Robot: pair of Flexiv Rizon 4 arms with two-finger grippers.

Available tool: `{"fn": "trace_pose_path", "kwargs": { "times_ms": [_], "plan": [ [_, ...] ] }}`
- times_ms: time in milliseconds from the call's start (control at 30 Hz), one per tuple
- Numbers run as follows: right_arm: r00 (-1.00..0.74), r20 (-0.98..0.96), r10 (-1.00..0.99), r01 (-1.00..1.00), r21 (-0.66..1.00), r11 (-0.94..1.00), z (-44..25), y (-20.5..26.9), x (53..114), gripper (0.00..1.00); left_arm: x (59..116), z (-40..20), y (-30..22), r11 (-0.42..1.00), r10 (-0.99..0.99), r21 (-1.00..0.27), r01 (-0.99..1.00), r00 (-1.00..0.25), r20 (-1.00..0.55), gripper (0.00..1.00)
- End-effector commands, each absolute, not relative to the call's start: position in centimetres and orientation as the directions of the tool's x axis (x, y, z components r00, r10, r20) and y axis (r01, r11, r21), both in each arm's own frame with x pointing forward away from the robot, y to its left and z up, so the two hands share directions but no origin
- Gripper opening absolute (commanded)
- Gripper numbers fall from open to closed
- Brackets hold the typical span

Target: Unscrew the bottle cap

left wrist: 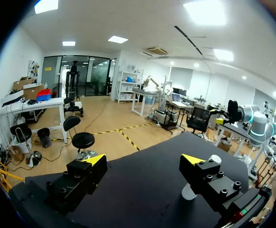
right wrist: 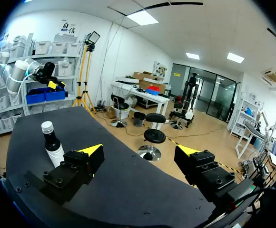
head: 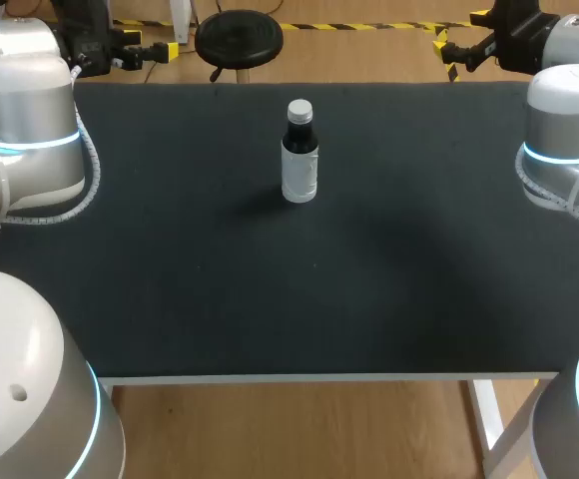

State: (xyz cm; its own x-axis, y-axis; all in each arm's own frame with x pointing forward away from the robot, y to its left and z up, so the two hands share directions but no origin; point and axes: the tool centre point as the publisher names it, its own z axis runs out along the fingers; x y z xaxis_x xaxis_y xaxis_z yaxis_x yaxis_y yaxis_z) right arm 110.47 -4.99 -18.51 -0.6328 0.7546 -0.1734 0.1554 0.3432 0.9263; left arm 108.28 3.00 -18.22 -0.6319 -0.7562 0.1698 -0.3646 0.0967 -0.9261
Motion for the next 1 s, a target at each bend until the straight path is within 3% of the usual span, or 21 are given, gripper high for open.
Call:
{"fn": "trace_pose_path", "kwargs": {
  "times_ms": [33, 667, 1000],
  "plan": [
    [-0.633, -0.173, 0.754, 0.158, 0.925, 0.345, -18.4, -5.0, 110.5, 1.00, 108.4, -18.2, 3.0, 0.097, -0.755, -0.925, -0.367, -0.633, 0.172, 1.00],
    [-0.633, -0.173, 0.754, 0.158, 0.925, 0.345, -18.4, -5.0, 110.5, 1.00, 108.4, -18.2, 3.0, 0.097, -0.755, -0.925, -0.367, -0.633, 0.172, 1.00],
    [-0.633, -0.173, 0.754, 0.158, 0.925, 0.345, -18.4, -5.0, 110.5, 1.00, 107.0, -18.3, 0.6, 0.189, -0.568, -0.957, -0.221, -0.819, 0.077, 1.00]
  ]
}}
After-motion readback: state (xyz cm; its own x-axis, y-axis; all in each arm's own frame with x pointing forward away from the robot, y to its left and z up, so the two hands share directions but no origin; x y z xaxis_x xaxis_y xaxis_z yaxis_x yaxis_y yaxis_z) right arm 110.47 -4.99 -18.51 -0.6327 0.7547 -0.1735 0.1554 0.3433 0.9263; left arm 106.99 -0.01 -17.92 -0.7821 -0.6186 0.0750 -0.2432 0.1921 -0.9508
